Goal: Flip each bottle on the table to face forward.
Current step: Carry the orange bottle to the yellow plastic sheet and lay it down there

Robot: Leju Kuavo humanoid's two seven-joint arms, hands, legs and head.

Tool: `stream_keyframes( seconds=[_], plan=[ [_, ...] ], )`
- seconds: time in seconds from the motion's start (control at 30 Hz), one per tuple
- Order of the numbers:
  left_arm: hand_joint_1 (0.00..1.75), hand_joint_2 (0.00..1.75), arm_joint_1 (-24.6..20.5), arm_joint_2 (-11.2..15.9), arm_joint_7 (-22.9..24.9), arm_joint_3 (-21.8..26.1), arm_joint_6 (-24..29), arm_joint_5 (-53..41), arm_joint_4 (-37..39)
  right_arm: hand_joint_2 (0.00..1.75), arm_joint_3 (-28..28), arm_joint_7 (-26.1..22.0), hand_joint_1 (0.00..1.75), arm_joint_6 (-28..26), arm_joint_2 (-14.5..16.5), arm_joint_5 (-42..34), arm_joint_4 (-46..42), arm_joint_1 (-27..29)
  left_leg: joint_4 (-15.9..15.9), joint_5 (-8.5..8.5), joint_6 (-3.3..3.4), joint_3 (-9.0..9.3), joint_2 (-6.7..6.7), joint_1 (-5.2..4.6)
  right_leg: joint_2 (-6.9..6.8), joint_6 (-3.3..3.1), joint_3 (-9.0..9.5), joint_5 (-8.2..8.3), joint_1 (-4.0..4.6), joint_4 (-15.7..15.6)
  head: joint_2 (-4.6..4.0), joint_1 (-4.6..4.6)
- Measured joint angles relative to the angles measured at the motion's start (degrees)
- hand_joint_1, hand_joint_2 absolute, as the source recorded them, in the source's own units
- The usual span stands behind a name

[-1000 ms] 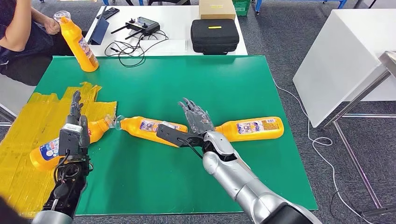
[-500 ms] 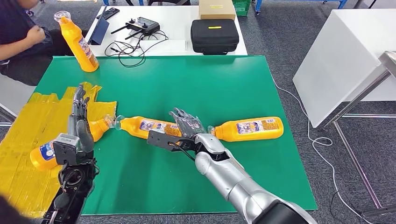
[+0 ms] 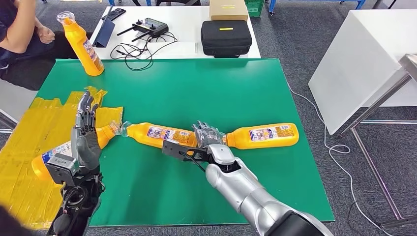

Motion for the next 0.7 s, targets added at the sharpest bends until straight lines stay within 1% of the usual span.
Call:
stream_keyframes(
  seconds=[0.17,0.33,0.43,0.57,0.7],
  plan=[
    [0.0,0.0,2.3,-0.2,0.0,-0.1,-0.9,0.5,-3.9,1.75,1.0,3.6,0.0,1.2,-0.7,2.0,1.1,0.4,0.0,-0.01,0.0,0.0,0.01,0.01,0.0,0.0,-0.02,0.0,0.0,0.0,0.01,0.0],
    [0.0,0.0,4.6,-0.2,0.0,-0.1,-0.8,0.6,-7.3,1.75,1.4,4.9,0.0,1.2,-1.1,2.7,1.7,1.0,0.0,-0.01,0.0,0.0,0.01,0.01,0.0,-0.01,-0.01,-0.01,0.0,0.0,0.01,-0.01],
    [0.0,0.0,6.0,-0.2,0.0,0.1,-0.6,0.8,-9.0,1.75,1.4,3.7,0.0,-0.2,-1.2,2.7,1.9,1.1,0.0,-0.01,0.0,-0.02,0.0,0.01,0.0,-0.01,0.0,-0.01,0.0,0.0,0.01,-0.01],
    [0.0,0.0,7.7,-0.3,0.0,1.1,-0.9,0.8,-10.3,1.75,1.5,1.0,0.0,-3.8,-1.1,3.6,1.8,0.8,0.0,-0.01,0.0,-0.02,0.0,0.01,0.0,-0.01,0.0,-0.01,0.0,0.0,0.01,-0.01],
    [0.0,0.0,9.2,-0.5,0.0,2.4,-1.4,0.7,-11.0,0.0,2.8,0.2,0.0,-9.1,-0.3,7.8,0.9,-0.4,0.0,-0.01,0.0,-0.02,0.03,0.02,0.02,-0.01,-0.02,-0.01,0.01,0.0,0.01,-0.01]
  ],
)
